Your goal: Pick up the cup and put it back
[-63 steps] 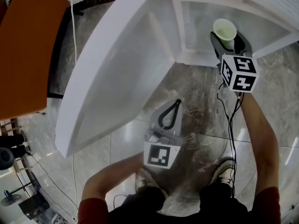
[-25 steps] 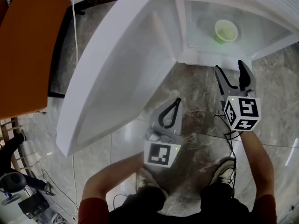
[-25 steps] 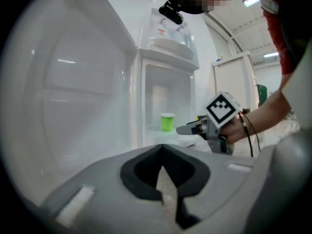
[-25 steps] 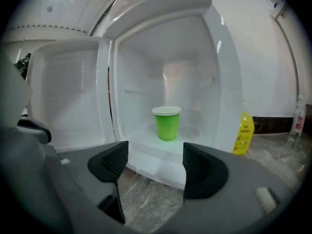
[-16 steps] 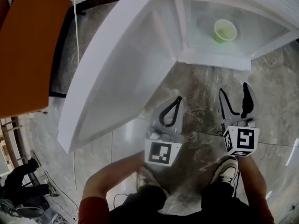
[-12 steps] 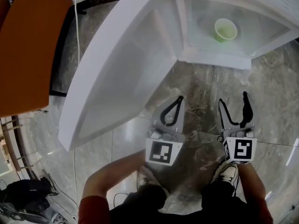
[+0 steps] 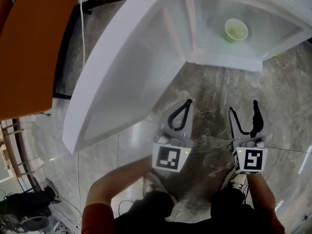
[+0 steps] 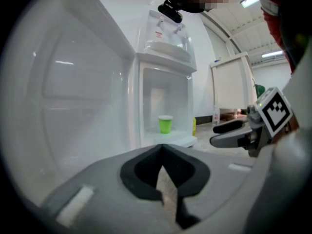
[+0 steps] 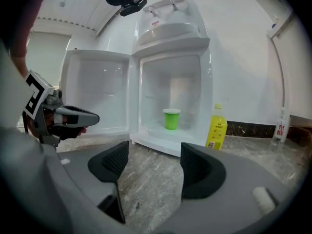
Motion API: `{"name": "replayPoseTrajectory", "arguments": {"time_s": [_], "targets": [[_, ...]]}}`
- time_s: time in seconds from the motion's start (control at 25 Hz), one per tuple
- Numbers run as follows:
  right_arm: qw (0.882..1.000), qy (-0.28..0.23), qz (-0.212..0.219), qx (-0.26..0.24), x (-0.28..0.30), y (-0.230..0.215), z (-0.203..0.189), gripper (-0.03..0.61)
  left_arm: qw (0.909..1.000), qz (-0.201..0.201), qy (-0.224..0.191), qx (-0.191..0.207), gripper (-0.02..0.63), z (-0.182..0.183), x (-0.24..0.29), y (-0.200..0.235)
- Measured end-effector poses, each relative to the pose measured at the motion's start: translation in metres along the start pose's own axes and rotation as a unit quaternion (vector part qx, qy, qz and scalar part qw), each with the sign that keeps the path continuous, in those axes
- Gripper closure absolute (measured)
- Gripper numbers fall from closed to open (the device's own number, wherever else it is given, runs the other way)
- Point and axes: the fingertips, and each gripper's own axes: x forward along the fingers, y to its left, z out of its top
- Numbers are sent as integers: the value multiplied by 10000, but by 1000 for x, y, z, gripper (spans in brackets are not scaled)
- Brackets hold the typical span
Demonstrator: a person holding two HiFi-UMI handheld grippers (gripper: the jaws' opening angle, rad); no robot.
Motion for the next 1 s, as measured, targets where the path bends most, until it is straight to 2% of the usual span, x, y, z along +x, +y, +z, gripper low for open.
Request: {"name": "replayPoseTrajectory", "arguments": {"time_s": [0.48, 0.6, 0.76, 1.0], "targets": [[9998, 82, 104, 153, 3, -1, -1, 246, 10000, -30, 43, 20, 614, -2, 1, -2], [9998, 91, 155, 117, 5, -1, -1, 250, 9999, -31, 128, -90, 614, -6, 2, -1], [9997, 100, 202, 135, 4, 0, -1, 281, 9999, -22, 116, -99, 614, -5, 2, -1], [9994, 37, 298, 181, 4, 2, -1, 361, 9999, -54, 154, -46, 614, -7, 2, -3]]}}
